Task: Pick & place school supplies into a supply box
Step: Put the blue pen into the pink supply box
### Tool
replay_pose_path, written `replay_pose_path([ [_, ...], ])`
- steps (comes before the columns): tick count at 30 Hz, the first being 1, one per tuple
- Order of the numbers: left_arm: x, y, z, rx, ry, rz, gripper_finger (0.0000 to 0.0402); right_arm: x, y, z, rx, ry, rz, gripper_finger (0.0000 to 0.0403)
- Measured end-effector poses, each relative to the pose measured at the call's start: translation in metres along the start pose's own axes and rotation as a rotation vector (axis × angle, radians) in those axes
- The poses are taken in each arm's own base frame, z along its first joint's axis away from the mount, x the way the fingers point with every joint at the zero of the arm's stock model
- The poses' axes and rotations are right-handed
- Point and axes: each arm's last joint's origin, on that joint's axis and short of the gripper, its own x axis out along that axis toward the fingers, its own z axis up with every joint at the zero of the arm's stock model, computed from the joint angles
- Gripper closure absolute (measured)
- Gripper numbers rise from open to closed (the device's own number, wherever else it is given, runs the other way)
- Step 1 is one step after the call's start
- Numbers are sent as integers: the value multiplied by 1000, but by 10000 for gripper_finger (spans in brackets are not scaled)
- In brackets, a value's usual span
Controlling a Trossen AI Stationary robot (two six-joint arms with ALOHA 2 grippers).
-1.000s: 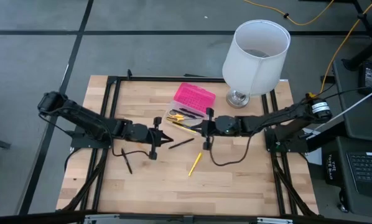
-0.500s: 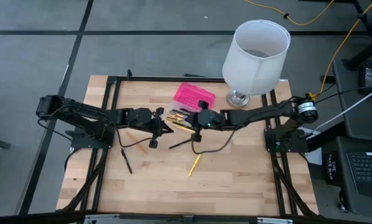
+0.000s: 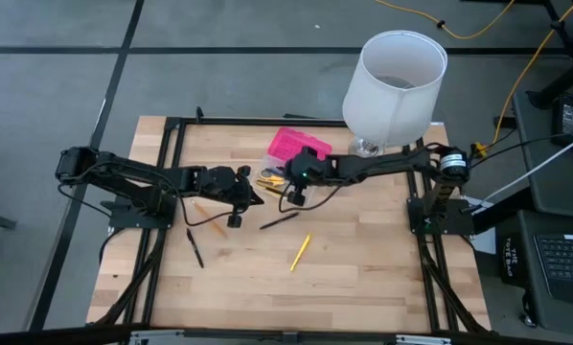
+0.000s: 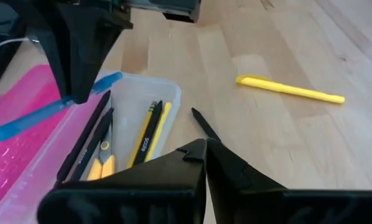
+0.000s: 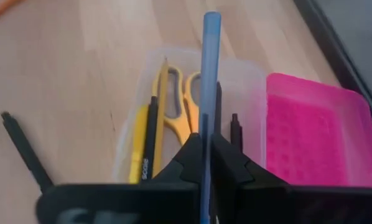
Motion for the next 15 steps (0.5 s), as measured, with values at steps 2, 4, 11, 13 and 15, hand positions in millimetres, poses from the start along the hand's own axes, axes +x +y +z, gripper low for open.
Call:
replay_pose_path([
  [2,0,0,0,-3,0,0,396,0,-1,0,21,-4,16,387],
  [4,0,0,0,-3,-1,0,398,1,-2,0,24,-3,18,387],
  [11,0,0,0,-6,-2,0,401,13,1,-6,15,25,18,387],
  [13,0,0,0,-6,-2,0,399,20,2,-10,2,44,17,387],
  [15,0,0,0,-5,-2,0,397,26,2,-12,-28,50,15,387],
])
